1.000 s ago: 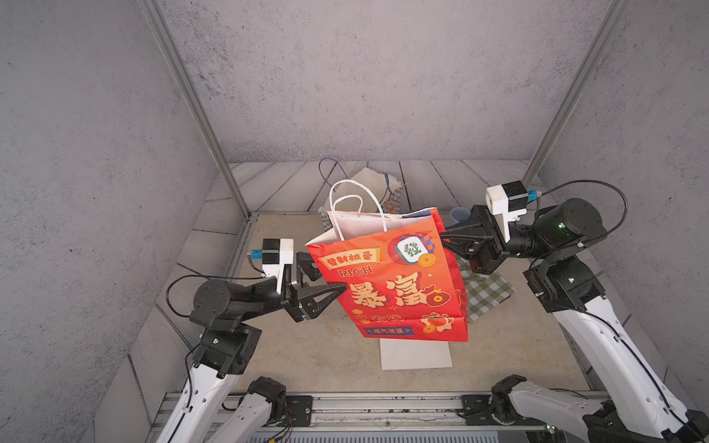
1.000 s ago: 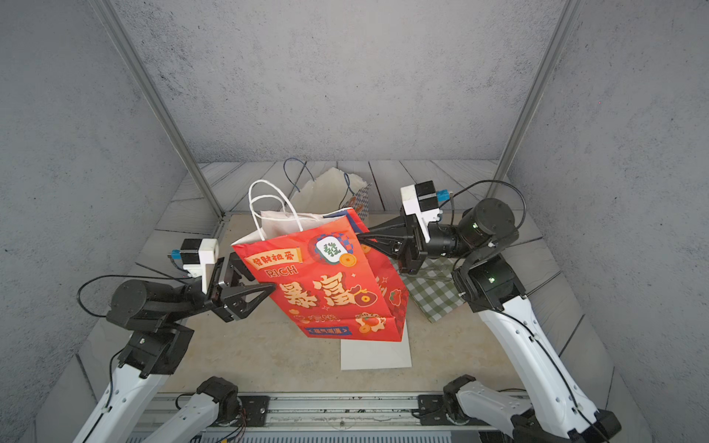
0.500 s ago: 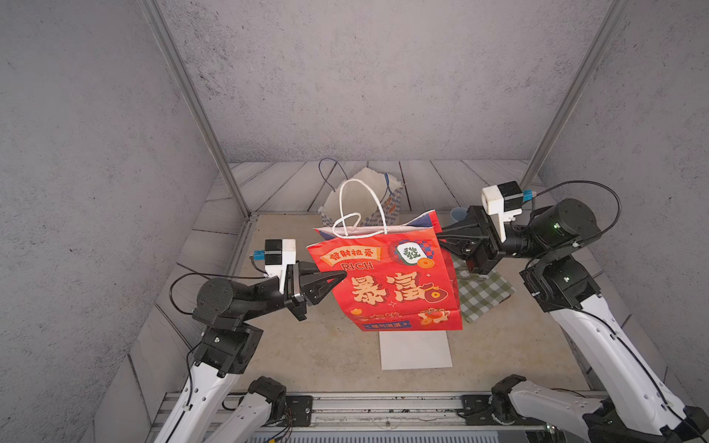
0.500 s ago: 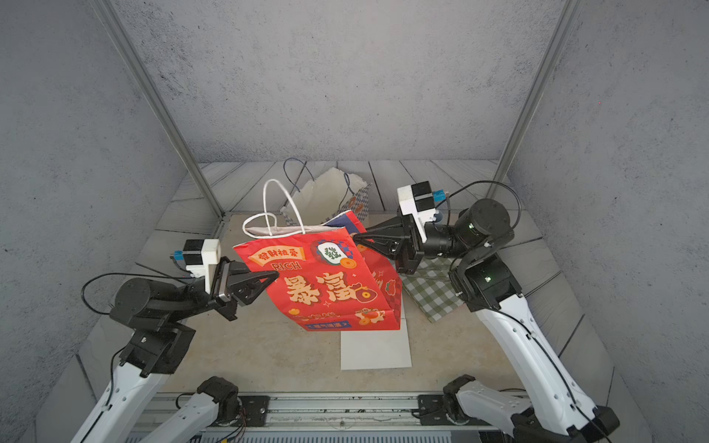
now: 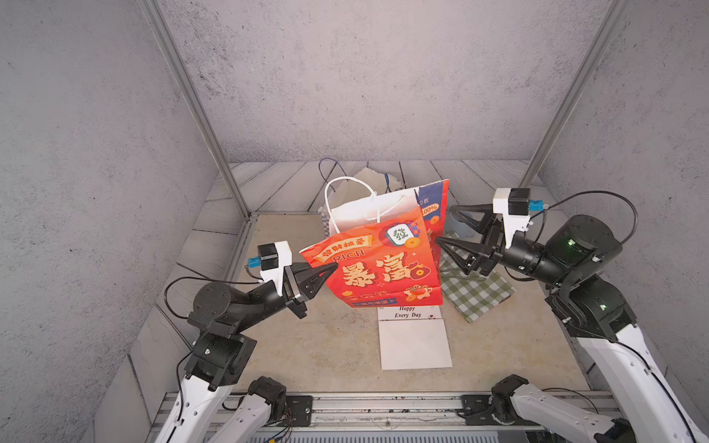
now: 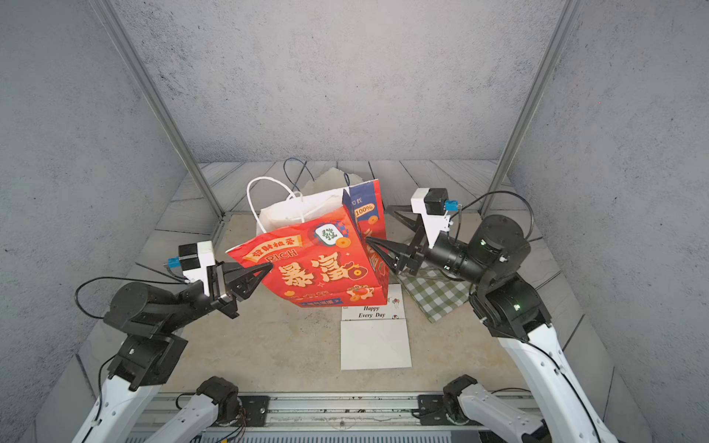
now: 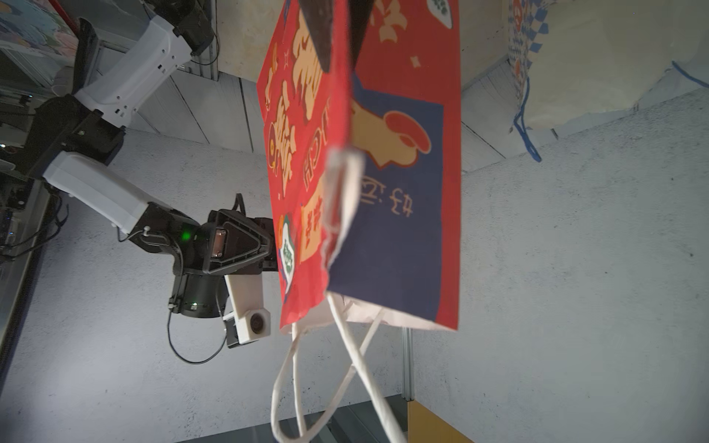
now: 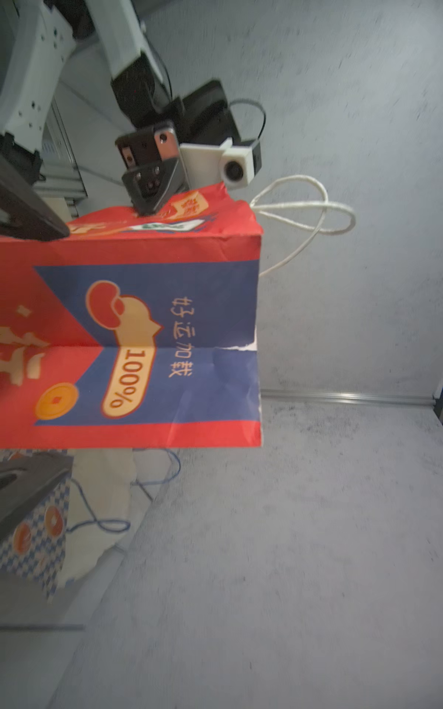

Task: Put away the paper bag
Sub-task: Press the paper bag.

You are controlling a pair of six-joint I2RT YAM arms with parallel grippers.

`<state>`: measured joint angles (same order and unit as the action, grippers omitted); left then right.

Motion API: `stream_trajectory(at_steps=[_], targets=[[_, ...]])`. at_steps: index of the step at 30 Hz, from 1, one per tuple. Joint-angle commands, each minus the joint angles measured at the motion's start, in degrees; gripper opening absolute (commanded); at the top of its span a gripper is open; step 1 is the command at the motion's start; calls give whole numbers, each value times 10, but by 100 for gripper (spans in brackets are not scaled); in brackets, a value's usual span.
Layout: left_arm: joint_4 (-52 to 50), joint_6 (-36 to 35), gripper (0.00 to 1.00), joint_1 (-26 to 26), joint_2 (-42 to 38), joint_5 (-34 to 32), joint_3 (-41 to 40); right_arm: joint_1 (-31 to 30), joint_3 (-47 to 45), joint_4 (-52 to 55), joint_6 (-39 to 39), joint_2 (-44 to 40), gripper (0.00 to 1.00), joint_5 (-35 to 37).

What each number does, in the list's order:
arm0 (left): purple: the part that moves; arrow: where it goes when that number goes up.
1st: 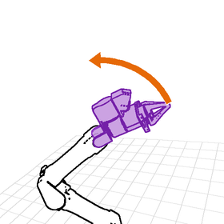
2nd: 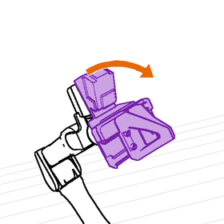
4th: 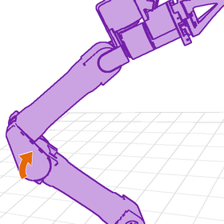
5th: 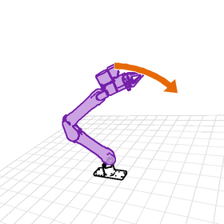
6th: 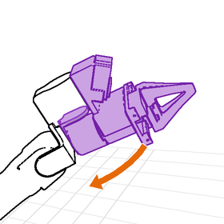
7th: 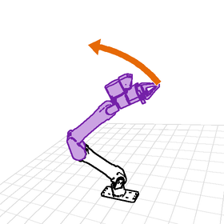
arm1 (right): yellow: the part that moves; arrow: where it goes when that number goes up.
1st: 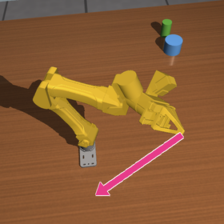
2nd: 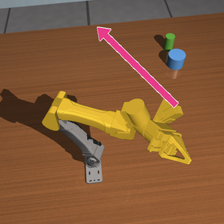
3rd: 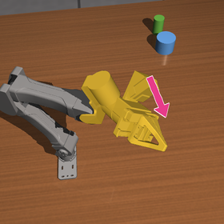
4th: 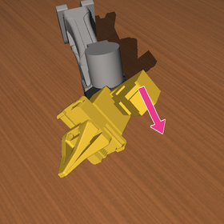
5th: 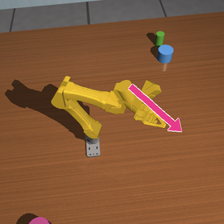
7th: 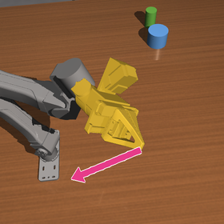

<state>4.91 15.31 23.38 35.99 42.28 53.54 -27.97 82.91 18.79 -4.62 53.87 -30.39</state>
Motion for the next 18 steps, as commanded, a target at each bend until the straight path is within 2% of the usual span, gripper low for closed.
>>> stream_trajectory(at_steps=[1, 4, 5, 7, 9, 11, 18], targets=[[-17, -42, 0, 3, -7, -64, 14, -2, 7, 86, 59, -38, 91, 173], [-25, -52, 0, 3, -6, -70, 17, -2, -8, 94, 73, -69, 90, 187], [-27, -54, 0, 3, -5, -68, 18, -2, -7, 99, 71, -74, 89, 171], [-29, -56, 0, 3, -2, -62, 22, -2, -2, 111, 75, -71, 86, 82], [-29, -58, 0, 3, 1, -51, 23, -2, 7, 109, 45, -50, 84, -22], [-31, -60, 0, 3, 7, -36, 26, -2, 14, 85, 2, -21, 81, -90], [-28, -61, 0, 3, 19, 15, 40, -2, 14, 0, -36, 44, 79, -142]])
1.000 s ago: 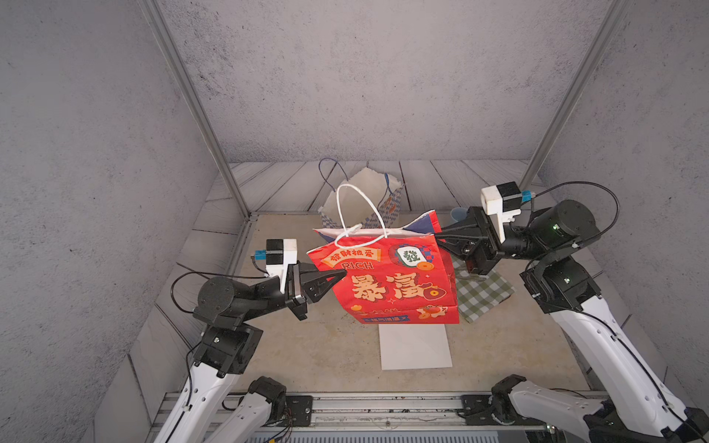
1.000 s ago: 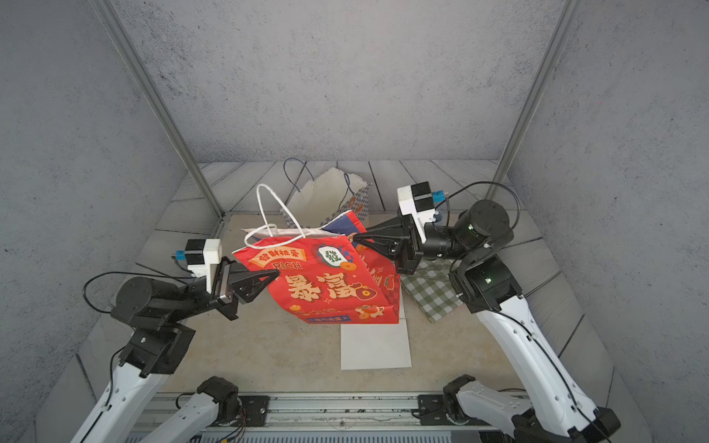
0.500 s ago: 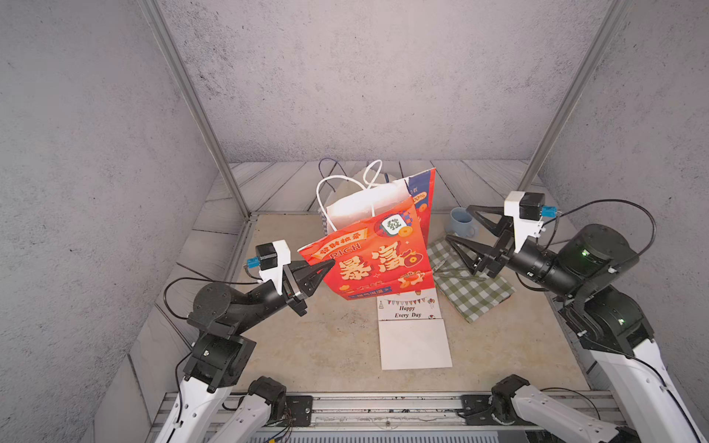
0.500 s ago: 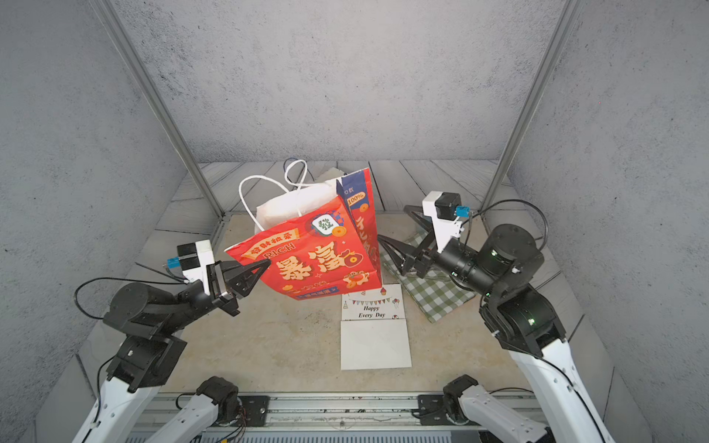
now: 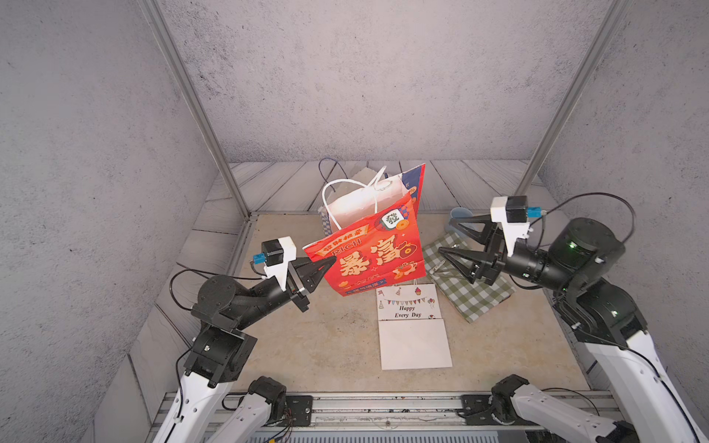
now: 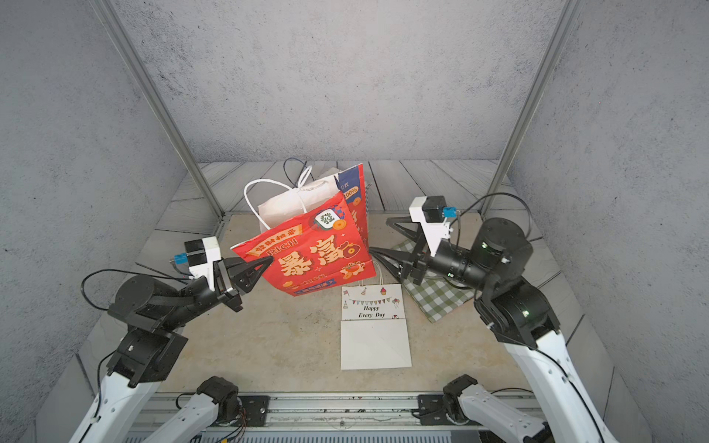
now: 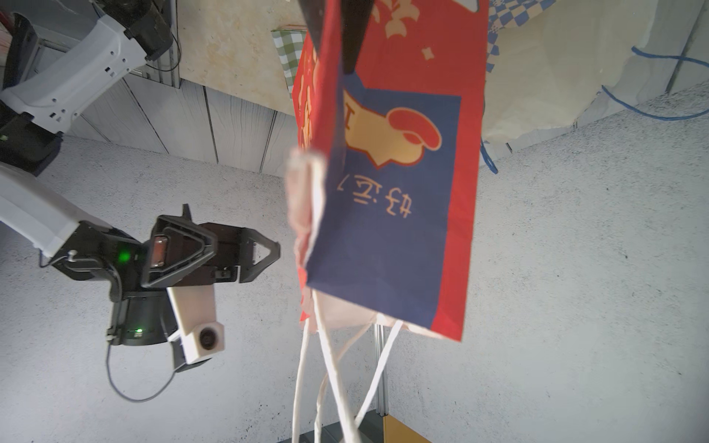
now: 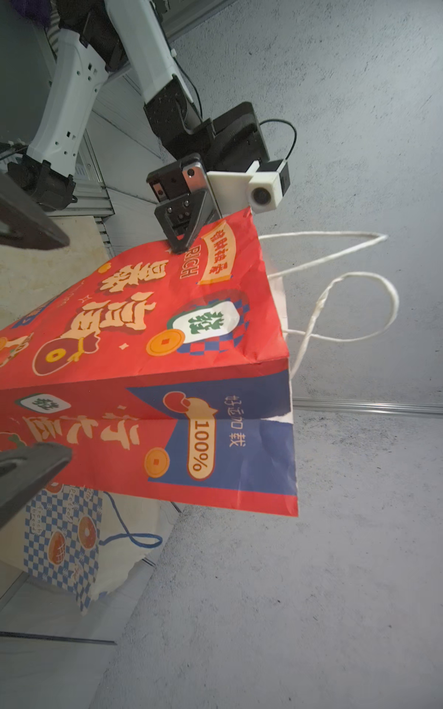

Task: Put away the paper bag
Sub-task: Press the paper bag.

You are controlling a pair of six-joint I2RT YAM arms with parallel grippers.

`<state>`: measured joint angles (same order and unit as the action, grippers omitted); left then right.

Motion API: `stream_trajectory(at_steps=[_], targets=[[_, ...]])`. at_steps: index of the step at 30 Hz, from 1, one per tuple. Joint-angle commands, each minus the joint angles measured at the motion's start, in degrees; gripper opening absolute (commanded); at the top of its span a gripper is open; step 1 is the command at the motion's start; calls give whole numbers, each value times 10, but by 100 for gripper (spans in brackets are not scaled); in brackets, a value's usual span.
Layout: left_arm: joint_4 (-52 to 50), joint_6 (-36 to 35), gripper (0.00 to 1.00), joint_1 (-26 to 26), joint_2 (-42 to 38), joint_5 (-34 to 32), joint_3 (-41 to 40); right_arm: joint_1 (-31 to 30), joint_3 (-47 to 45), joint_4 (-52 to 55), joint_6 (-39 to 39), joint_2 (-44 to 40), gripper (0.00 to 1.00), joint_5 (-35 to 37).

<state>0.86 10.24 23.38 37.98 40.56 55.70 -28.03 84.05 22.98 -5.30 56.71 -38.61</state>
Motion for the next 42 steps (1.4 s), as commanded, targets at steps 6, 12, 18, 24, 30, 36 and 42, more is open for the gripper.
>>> stream_trajectory(at_steps=[6, 12, 18, 24, 30, 36, 42], targets=[[24, 2, 0, 3, 6, 54, 24, -17, -6, -120, -85, 51, 76, -84], [26, 10, 0, 4, 14, 74, 28, -43, 14, -131, -75, 80, 67, -97], [17, 7, 0, 4, 17, 75, 33, -57, 32, -106, -54, 94, 58, -116], [15, 13, 0, 4, 19, 60, 35, -60, 29, -84, -28, 84, 48, -113], [-4, 14, 0, 4, 24, 57, 43, -60, 33, -54, -2, 76, 40, -104], [-28, 9, 0, 4, 27, 51, 50, -60, 39, -19, 29, 63, 39, -83], [-32, 11, 0, 4, 34, 60, 56, -60, 40, -17, 30, 60, 30, -88]])
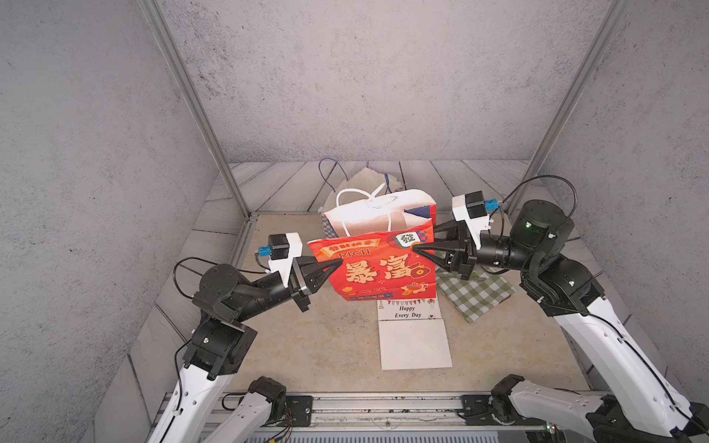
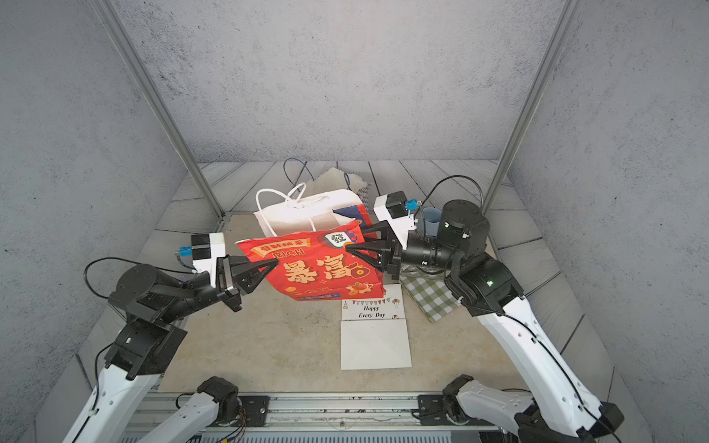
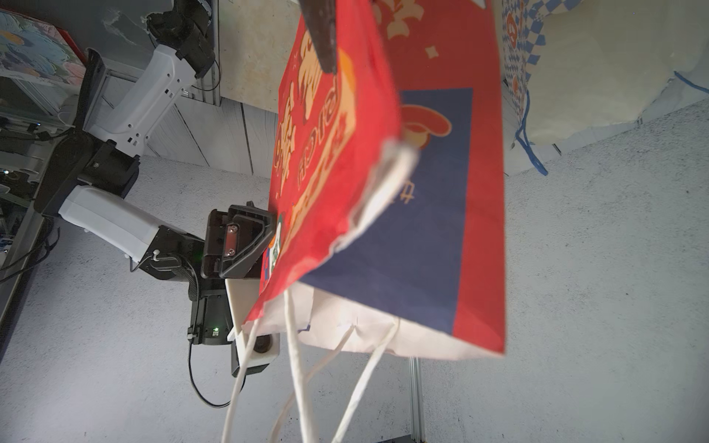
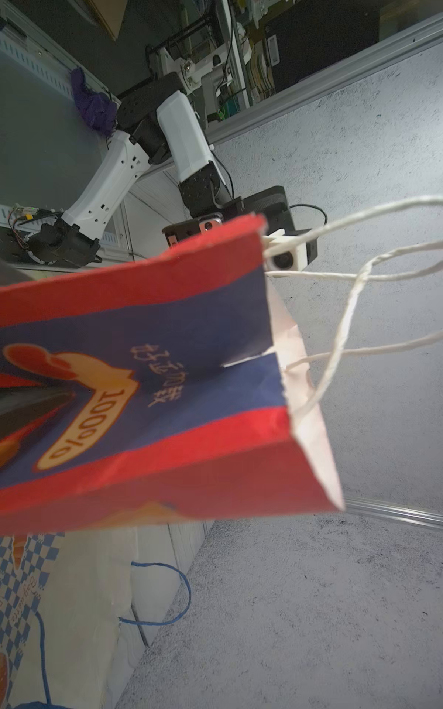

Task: Put away the paper bag
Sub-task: Press the paper bag.

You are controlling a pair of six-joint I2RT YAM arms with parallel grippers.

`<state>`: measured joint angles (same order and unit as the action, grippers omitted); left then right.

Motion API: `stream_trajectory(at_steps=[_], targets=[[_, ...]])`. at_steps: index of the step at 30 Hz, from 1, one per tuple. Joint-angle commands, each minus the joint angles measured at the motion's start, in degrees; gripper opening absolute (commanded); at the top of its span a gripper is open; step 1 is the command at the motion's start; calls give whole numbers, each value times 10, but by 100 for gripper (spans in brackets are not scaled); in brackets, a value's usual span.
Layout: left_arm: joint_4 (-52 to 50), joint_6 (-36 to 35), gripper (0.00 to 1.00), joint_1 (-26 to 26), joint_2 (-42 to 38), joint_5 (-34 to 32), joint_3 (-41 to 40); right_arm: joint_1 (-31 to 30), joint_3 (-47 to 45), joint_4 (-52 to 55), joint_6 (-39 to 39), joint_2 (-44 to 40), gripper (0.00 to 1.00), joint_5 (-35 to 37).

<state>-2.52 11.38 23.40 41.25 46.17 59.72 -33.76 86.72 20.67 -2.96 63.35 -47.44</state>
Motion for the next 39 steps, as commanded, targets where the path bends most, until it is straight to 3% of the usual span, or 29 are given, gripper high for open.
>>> stream_trajectory(at_steps=[1, 10, 14, 20, 25, 27, 34, 38, 39], targets=[[1, 1, 0, 3, 2, 4, 16, -2, 12, 4, 4, -7, 28, -2], [-5, 6, 3, 3, 3, -6, 22, -3, 6, 0, 0, -11, 6, -13], [-5, 6, 26, 4, 3, -25, 24, -3, 3, -11, -11, -15, 0, -20], [-55, -28, 46, 3, -15, -107, 33, -3, 0, -18, -24, -23, 0, -12], [-115, -53, 71, 2, -38, -150, 40, -3, -7, -19, -25, -35, 0, 2], [-140, -60, 85, 2, -43, -154, 43, -3, -9, -16, -24, -40, 0, 5], [-183, -85, 90, -2, -40, -137, 56, -3, -17, 9, -13, -71, 0, 29], [-191, -93, 92, -11, -19, -58, 70, -2, -21, 28, -3, -93, 0, 31], [-186, -92, 97, -12, -12, -25, 76, -2, -19, 34, -1, -96, 0, 33]])
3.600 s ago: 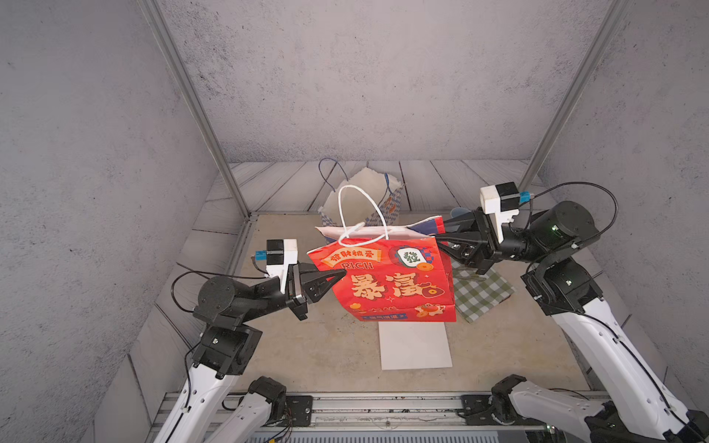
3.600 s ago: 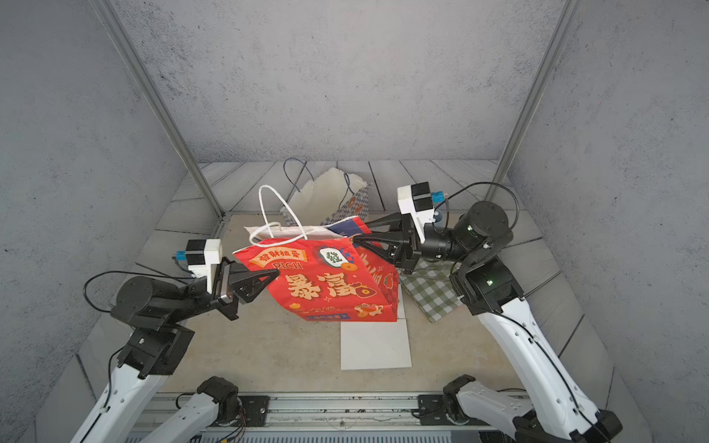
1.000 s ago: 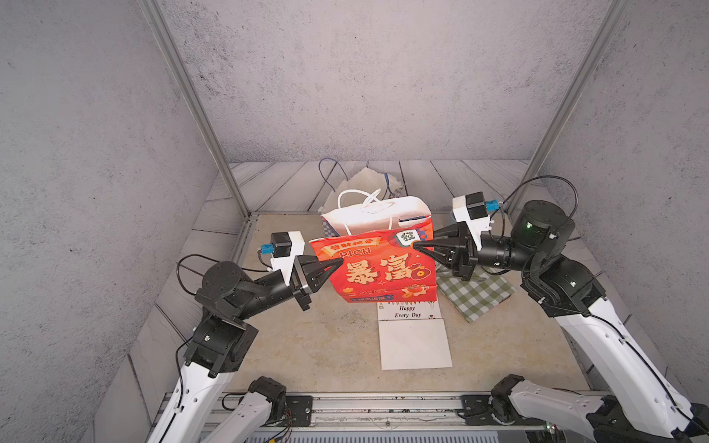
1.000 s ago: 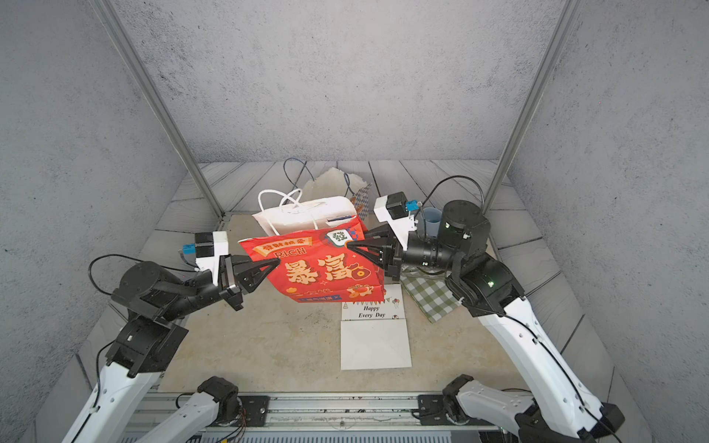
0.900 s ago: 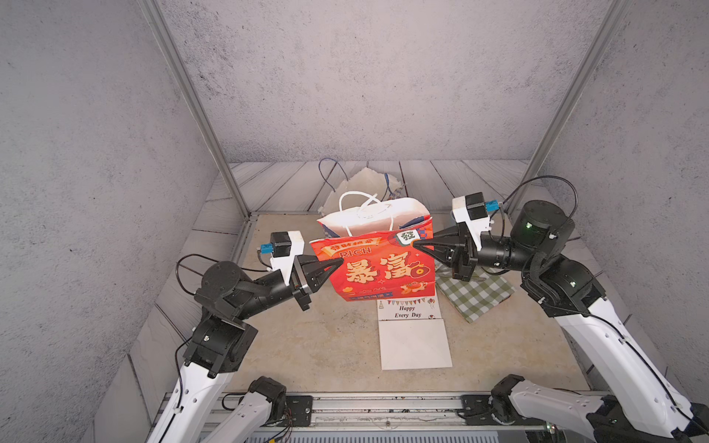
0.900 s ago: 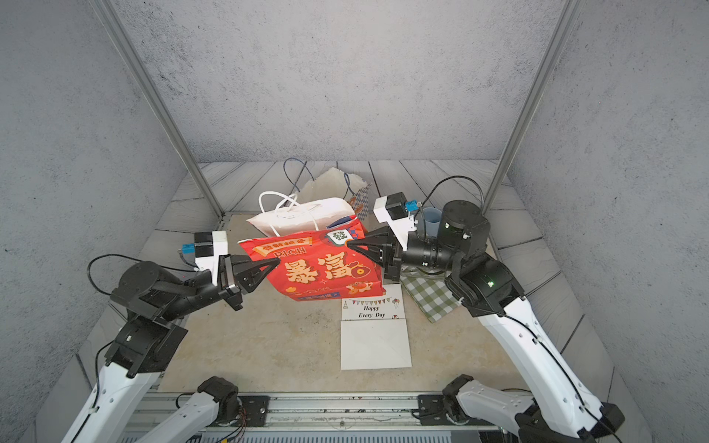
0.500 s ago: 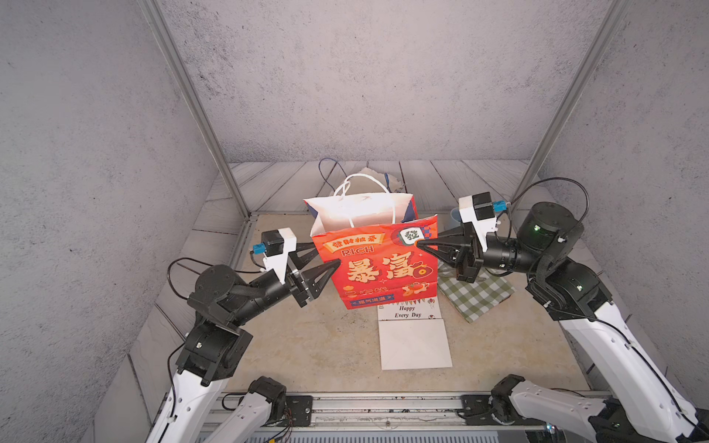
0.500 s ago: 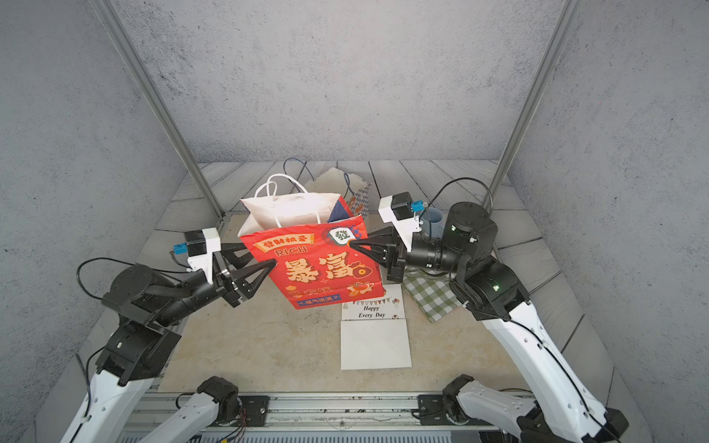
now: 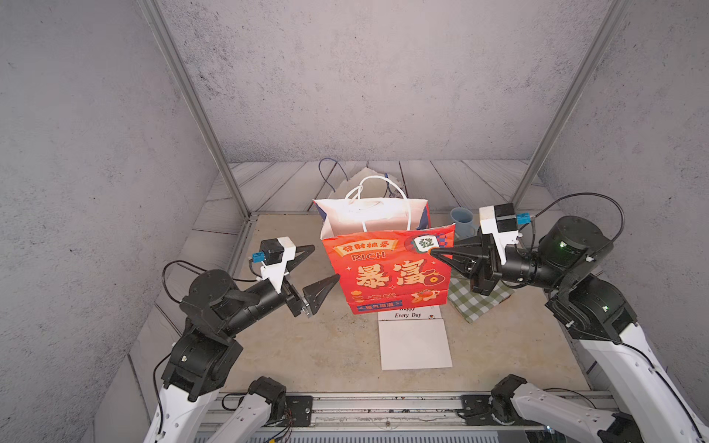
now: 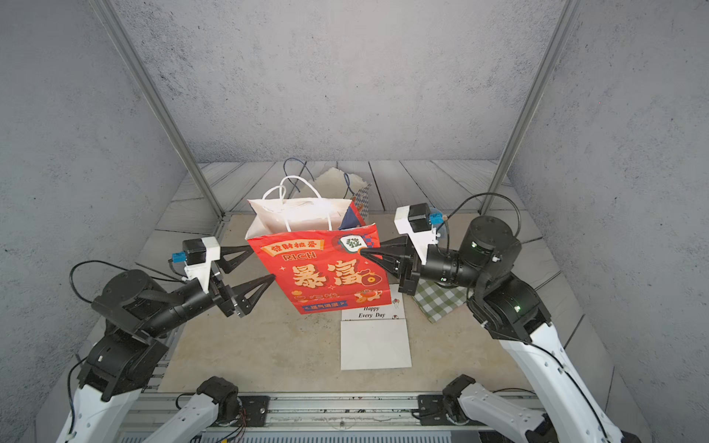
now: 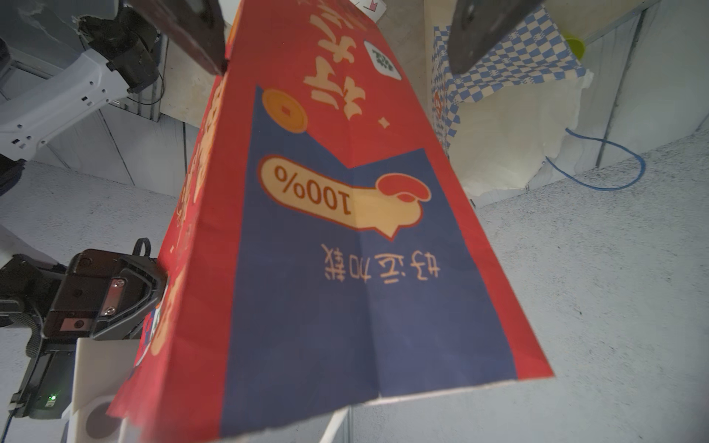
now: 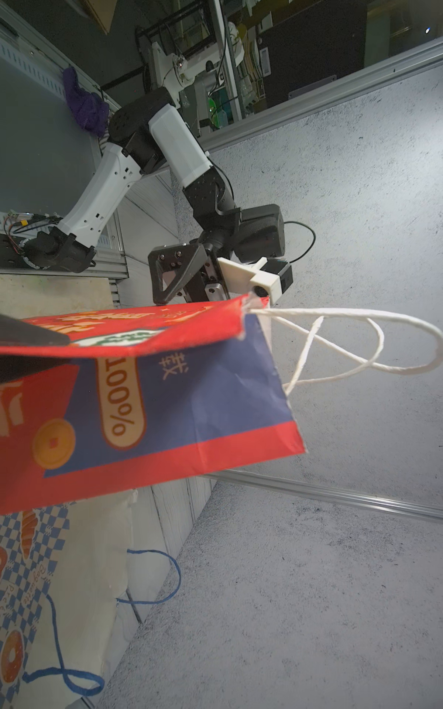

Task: Put away the paper bag
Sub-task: Press the paper bag.

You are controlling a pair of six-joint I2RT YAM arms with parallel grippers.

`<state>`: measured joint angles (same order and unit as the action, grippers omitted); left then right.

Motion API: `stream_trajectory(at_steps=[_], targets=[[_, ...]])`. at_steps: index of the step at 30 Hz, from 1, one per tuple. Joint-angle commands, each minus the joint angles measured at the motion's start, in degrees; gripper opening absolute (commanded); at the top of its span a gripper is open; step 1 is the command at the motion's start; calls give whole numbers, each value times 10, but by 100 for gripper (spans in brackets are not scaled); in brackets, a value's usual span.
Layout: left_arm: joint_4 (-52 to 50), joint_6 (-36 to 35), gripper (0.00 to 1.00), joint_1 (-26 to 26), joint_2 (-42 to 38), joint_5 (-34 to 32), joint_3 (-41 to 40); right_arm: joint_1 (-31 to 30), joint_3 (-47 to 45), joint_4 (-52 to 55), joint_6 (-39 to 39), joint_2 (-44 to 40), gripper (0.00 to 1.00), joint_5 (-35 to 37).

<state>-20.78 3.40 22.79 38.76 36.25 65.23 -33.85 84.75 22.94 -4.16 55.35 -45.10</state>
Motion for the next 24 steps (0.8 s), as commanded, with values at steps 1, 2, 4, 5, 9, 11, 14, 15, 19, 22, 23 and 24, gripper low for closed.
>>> stream_trajectory(at_steps=[1, 2, 4, 5, 9, 11, 14, 15, 19, 22, 23, 24], targets=[[7, -6, 99, -5, 18, 99, 24, -1, 2, 18, 13, -19, 0, 10], [22, 8, 99, -5, 22, 118, 24, -1, 3, 22, 13, -22, 0, 7], [55, 29, 99, -5, 24, 139, 21, -2, 1, 19, 7, -27, 0, -1], [64, 36, 99, -5, 26, 143, 19, -2, 0, 15, 2, -30, 0, -7], [55, 28, 99, -5, 43, 139, 32, -1, 1, 23, -7, -41, 0, -17], [45, 25, 99, -5, 53, 137, 42, -2, 5, 35, -2, -47, 0, -13], [51, 22, 99, -5, 64, 157, 47, -2, 12, 61, 9, -56, 0, 0], [61, 26, 99, -5, 67, 165, 46, -2, 12, 68, 10, -61, 0, 3], [73, 14, 99, -5, 77, 196, 55, -1, 12, 77, 4, -75, 0, 5], [62, 2, 99, -5, 88, 197, 70, -2, 16, 99, 13, -87, 0, 28], [66, 7, 99, -5, 91, 204, 73, -1, 19, 115, 20, -90, 0, 40], [75, 16, 99, -5, 94, 215, 75, -1, 22, 128, 28, -93, 0, 50]])
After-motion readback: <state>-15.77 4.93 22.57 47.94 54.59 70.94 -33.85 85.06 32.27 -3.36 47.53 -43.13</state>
